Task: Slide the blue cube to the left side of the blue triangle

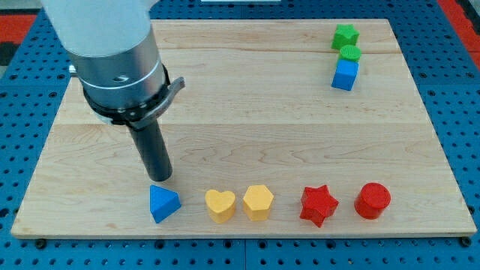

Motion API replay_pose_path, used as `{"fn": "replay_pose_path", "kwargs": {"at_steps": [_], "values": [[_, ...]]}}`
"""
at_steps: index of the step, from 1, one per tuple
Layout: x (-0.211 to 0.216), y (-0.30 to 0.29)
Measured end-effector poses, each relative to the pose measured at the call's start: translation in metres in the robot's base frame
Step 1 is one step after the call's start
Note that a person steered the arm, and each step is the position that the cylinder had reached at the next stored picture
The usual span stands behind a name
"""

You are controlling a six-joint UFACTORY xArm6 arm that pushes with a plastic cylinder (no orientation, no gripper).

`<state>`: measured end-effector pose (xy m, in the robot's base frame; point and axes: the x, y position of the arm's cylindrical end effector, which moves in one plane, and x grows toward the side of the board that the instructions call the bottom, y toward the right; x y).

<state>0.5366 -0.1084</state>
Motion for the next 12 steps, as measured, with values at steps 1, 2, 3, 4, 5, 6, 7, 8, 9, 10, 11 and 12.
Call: {"fn": "replay_pose_path", "kwargs": {"at_steps": [1, 2, 3, 4, 5, 6, 7, 8, 9, 10, 11, 12], "values": [[0.010, 0.009], [0.023, 0.009], [0.025, -0.004], [0.006, 0.004], [-0.038, 0.054], [-0.049, 0.145], [-0.061, 0.247], [-0.110, 0.316], [-0.158, 0.335], [-0.178, 0.327], [-0.179, 0.286], [-0.180, 0.240]]}}
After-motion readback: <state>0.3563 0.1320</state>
